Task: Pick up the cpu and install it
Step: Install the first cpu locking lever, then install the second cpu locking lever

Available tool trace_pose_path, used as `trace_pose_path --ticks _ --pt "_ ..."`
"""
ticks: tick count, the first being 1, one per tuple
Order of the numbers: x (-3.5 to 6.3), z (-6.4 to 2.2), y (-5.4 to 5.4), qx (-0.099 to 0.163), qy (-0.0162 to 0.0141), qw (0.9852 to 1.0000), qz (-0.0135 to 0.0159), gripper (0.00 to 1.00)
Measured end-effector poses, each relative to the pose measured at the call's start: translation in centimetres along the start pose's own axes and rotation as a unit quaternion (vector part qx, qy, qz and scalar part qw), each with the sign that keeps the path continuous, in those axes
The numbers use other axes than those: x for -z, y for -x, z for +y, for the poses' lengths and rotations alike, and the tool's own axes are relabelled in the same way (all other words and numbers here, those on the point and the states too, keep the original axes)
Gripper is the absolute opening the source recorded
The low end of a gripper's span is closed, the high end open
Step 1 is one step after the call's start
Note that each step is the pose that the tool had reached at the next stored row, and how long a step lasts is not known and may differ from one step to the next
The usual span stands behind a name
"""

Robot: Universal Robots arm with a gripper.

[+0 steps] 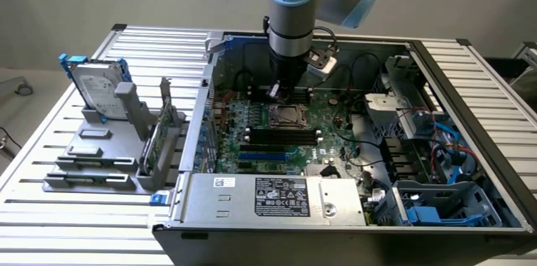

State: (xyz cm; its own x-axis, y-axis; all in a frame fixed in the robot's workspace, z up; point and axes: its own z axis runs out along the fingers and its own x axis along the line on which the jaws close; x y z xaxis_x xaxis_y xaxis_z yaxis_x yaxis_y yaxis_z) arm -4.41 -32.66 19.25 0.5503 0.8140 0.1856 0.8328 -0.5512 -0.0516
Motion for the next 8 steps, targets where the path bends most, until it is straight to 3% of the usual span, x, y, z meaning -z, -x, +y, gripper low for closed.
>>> trace_pose_path --ticks 8 --pt "0.00 0.00 0.00 0.000 0.0000 1.0000 0.0000 0.11"
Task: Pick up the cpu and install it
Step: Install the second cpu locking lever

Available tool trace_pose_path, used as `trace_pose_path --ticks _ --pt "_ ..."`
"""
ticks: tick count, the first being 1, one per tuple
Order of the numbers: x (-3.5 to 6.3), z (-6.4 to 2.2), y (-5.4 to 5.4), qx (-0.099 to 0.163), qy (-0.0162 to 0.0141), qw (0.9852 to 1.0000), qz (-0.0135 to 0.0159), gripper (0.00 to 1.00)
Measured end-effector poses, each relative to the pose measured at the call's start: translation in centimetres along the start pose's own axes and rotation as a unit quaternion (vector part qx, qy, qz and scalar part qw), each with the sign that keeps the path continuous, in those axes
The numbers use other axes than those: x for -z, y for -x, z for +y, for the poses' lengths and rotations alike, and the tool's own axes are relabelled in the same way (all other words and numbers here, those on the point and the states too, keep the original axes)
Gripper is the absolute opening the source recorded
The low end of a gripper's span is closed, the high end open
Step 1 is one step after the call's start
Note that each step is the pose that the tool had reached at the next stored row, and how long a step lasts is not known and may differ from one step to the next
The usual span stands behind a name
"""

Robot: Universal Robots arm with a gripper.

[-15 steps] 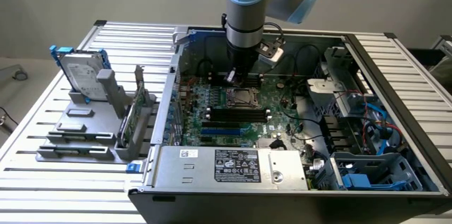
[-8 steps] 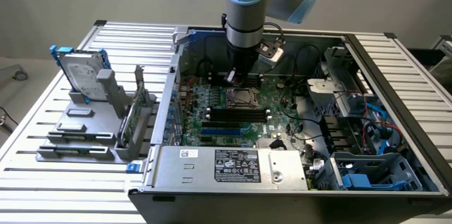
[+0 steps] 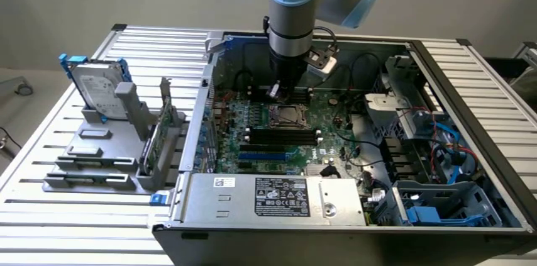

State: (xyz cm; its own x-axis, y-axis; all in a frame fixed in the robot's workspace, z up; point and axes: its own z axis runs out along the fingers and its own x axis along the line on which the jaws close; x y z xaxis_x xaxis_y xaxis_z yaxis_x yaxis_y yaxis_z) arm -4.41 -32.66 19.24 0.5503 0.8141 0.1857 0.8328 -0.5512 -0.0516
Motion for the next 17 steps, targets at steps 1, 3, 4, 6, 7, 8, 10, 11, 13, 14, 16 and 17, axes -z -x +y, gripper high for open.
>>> trace_pose_path --ticks 1,3,4,6,7,8,10,11,13,14,16,17 --pt "0.00 0.00 0.00 0.000 0.0000 1.0000 0.0000 0.11" --pt "0.00 0.00 0.00 0.000 0.0000 1.0000 0.0000 0.11" --pt "0.00 0.00 0.00 0.000 0.0000 1.0000 0.0000 0.11" --pt "0.00 0.00 0.00 0.000 0.0000 1.0000 0.0000 0.11" --pt "0.00 0.00 0.00 0.000 0.0000 1.0000 0.0000 0.11" --pt "0.00 0.00 0.00 0.000 0.0000 1.0000 0.0000 0.11" --pt "0.00 0.00 0.00 0.000 0.0000 1.0000 0.0000 0.11" --pt "0.00 0.00 0.00 0.000 0.0000 1.0000 0.0000 0.11" --pt "0.00 0.00 0.00 0.000 0.0000 1.0000 0.0000 0.11" --pt "0.00 0.00 0.00 0.000 0.0000 1.0000 0.0000 0.11" --pt "0.00 0.00 0.00 0.000 0.0000 1.0000 0.0000 0.11" --pt "0.00 0.00 0.00 0.000 0.0000 1.0000 0.0000 0.11"
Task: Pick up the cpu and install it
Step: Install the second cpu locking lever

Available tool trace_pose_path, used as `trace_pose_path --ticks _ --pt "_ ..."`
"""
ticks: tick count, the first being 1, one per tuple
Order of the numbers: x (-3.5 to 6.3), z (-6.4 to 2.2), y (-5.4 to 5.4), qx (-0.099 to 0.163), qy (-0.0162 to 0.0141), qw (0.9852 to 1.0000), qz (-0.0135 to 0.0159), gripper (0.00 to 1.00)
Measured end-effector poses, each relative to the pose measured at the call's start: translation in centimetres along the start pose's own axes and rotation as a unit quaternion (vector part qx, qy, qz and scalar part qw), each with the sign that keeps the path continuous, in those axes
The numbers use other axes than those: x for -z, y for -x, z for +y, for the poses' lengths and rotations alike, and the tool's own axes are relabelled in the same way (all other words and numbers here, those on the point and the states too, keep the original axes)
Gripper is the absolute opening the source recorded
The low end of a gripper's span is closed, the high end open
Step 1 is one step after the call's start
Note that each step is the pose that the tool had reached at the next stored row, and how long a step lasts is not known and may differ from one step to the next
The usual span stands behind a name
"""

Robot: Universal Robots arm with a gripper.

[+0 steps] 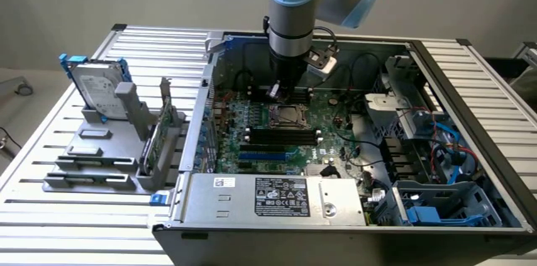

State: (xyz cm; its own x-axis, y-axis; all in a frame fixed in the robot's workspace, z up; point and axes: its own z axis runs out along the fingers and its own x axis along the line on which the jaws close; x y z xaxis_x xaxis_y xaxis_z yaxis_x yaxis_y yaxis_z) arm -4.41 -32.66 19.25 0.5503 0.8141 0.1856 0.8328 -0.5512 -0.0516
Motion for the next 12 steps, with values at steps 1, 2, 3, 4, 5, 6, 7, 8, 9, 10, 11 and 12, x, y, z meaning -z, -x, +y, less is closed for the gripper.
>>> trace_pose_path --ticks 1,2,3,4,5,6,7,8,9,10,11,12 --pt "0.00 0.00 0.00 0.000 0.0000 1.0000 0.0000 0.11" --pt "0.00 0.00 0.00 0.000 0.0000 1.0000 0.0000 0.11" --pt "0.00 0.00 0.00 0.000 0.0000 1.0000 0.0000 0.11" --pt "0.00 0.00 0.00 0.000 0.0000 1.0000 0.0000 0.11" --pt "0.00 0.00 0.00 0.000 0.0000 1.0000 0.0000 0.11" --pt "0.00 0.00 0.00 0.000 0.0000 1.0000 0.0000 0.11" --pt "0.00 0.00 0.00 0.000 0.0000 1.0000 0.0000 0.11" --pt "0.00 0.00 0.00 0.000 0.0000 1.0000 0.0000 0.11" --pt "0.00 0.00 0.00 0.000 0.0000 1.0000 0.0000 0.11" --pt "0.00 0.00 0.00 0.000 0.0000 1.0000 0.0000 0.11" --pt "0.00 0.00 0.00 0.000 0.0000 1.0000 0.0000 0.11" --pt "0.00 0.00 0.00 0.000 0.0000 1.0000 0.0000 0.11"
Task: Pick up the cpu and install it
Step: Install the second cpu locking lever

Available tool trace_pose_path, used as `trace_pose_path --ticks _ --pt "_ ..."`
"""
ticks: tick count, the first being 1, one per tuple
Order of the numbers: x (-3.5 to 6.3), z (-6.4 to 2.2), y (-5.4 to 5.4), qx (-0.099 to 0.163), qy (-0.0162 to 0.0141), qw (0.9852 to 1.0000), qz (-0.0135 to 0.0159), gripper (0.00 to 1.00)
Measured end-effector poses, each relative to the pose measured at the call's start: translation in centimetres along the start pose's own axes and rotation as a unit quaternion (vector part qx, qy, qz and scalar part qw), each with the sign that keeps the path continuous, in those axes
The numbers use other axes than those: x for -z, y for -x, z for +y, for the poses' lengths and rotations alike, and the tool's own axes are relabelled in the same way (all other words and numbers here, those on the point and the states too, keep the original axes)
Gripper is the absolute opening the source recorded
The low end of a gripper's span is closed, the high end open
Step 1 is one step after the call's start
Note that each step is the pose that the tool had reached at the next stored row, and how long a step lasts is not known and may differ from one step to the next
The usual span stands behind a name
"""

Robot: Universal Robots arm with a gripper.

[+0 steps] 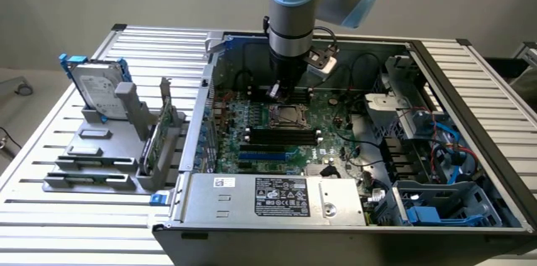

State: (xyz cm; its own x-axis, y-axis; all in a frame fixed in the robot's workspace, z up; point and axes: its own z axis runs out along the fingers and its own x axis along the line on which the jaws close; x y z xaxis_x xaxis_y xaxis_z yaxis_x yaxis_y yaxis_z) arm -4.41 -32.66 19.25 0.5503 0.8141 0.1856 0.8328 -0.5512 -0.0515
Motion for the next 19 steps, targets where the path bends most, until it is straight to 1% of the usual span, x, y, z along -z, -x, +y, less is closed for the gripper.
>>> trace_pose_path --ticks 19 --pt "0.00 0.00 0.00 0.000 0.0000 1.0000 0.0000 0.11"
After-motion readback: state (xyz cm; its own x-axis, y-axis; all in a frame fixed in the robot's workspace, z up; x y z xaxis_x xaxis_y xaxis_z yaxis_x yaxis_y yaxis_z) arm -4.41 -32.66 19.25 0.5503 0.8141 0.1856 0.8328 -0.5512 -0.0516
